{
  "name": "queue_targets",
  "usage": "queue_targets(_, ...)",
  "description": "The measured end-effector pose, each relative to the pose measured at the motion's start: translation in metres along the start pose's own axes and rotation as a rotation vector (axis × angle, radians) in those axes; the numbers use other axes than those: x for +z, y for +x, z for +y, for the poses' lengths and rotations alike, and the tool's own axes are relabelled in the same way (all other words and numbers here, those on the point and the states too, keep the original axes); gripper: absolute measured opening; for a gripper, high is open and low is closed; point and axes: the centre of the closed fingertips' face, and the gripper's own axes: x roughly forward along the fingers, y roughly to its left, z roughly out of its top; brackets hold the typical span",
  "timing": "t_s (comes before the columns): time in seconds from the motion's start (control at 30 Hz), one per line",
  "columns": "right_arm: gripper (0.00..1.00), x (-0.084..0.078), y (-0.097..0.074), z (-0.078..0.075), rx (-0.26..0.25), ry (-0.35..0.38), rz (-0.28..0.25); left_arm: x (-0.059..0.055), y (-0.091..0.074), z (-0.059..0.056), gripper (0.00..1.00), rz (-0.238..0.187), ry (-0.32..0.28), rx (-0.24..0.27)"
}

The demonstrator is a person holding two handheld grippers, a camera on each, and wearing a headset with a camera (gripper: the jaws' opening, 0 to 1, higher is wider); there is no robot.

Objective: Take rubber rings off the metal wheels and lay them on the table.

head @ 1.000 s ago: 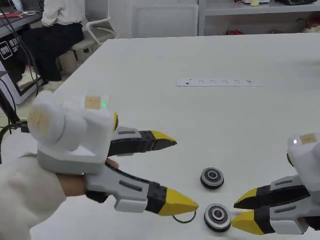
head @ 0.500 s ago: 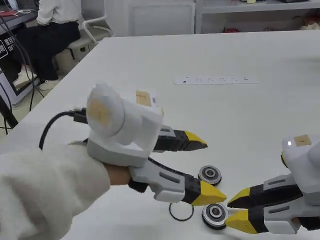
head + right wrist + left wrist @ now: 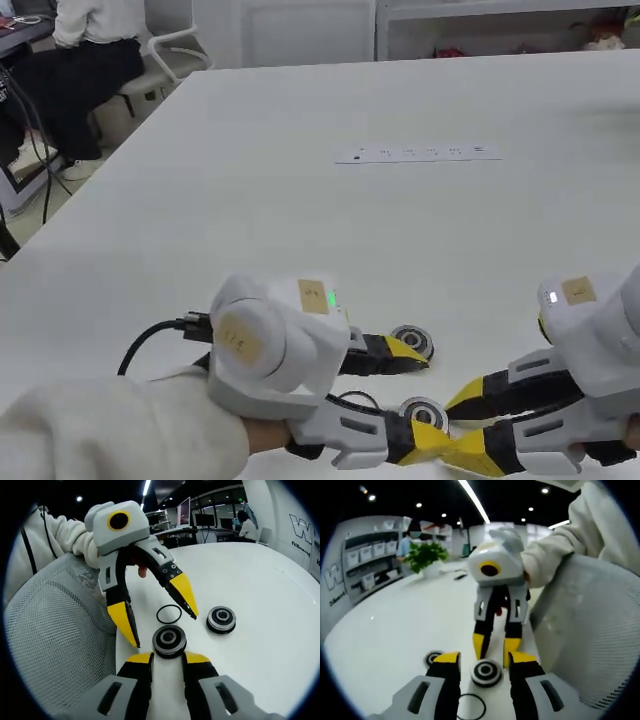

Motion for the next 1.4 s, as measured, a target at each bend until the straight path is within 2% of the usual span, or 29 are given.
queue_targets(0.1, 0.20, 0.000, 0.000, -0.001, -0.003, 0.005, -0.005, -0.004, 0.000, 0.002, 0.33, -0.005, -0.026, 0.010)
queue_targets(0.23, 0.19, 0.001, 0.000, -0.001, -0.005, 0.001, -0.008, -0.010, -0.001, 0.004, 0.28, 0.011, -0.007, 0.018)
queue_targets(0.37, 0.17, 0.001, 0.000, -0.003, -0.011, -0.012, -0.014, -0.014, -0.001, 0.004, 0.23, 0.016, -0.039, 0.020)
queue_targets(0.43, 0.17, 0.002, 0.000, -0.003, -0.013, -0.011, -0.019, -0.013, 0.000, 0.002, 0.22, 0.005, -0.057, 0.010)
queue_targets(0.63, 0.14, 0.001, 0.001, -0.004, -0.023, -0.030, -0.013, -0.028, 0.002, 0.000, 0.17, 0.064, -0.041, -0.002)
queue_targets(0.73, 0.11, 0.001, 0.001, -0.004, -0.029, -0.033, -0.005, -0.023, 0.001, -0.004, 0.15, 0.056, -0.014, -0.004)
queue_targets(0.87, 0.08, 0.000, 0.000, -0.005, -0.035, -0.041, 0.002, -0.023, 0.000, -0.005, 0.15, 0.053, -0.022, -0.005)
queue_targets(0.97, 0.02, 0.001, 0.000, -0.008, -0.051, -0.050, 0.003, -0.022, 0.000, -0.005, 0.15, 0.052, -0.020, -0.004)
queue_targets(1.13, 0.01, 0.000, 0.000, -0.008, -0.056, -0.033, 0.010, -0.023, 0.000, -0.004, 0.15, 0.044, -0.020, -0.003)
queue_targets(1.33, 0.00, 0.000, -0.001, -0.012, -0.068, 0.051, 0.001, -0.024, 0.000, -0.002, 0.15, 0.040, -0.019, -0.001)
queue_targets(1.4, 0.00, -0.001, -0.003, -0.013, -0.065, 0.107, -0.002, -0.024, 0.000, -0.002, 0.15, 0.038, -0.017, -0.001)
